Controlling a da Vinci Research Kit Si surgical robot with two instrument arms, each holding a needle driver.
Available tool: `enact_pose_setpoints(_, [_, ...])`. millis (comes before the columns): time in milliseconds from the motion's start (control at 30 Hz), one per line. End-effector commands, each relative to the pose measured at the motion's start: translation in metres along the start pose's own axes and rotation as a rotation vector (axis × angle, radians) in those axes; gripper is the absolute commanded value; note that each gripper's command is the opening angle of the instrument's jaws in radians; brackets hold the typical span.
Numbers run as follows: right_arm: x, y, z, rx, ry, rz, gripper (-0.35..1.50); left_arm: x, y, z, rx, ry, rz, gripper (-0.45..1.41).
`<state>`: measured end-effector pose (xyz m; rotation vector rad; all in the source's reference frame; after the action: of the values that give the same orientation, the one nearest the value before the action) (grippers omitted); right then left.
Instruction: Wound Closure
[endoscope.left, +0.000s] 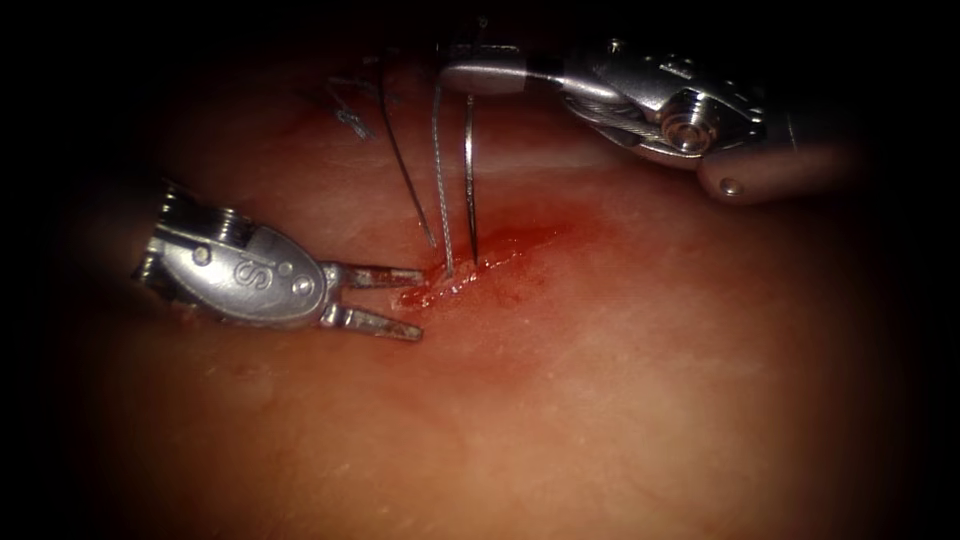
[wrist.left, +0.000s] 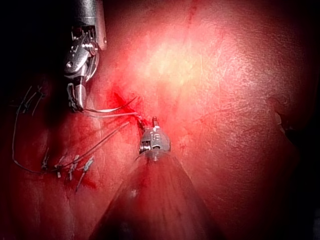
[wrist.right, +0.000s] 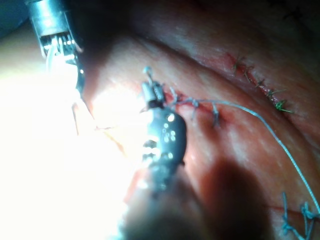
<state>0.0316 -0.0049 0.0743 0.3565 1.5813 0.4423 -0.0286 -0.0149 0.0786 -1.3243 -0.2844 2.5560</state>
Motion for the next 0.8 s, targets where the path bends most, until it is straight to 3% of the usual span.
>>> enact_pose_setpoints(33, [-0.0006, 0.0002, 0.0006, 0.001, 0.000, -0.007, -0.35, -0.0004, 0.0004, 0.0009, -0.005, -0.001, 0.000, -0.03])
enact_pose_setpoints(467, [-0.0010, -0.0004, 0.0007, 0.004, -0.016, -0.072, -0.35, -0.0025, 0.0003, 0.0034, -0.060, -0.049, -0.095, -0.05])
enact_pose_setpoints(800, [-0.0010, -0.0011, 0.0010, 0.011, -0.015, -0.251, -0.35, -0.0043, -0.0006, 0.0031, -0.086, -0.066, -0.141, -0.01])
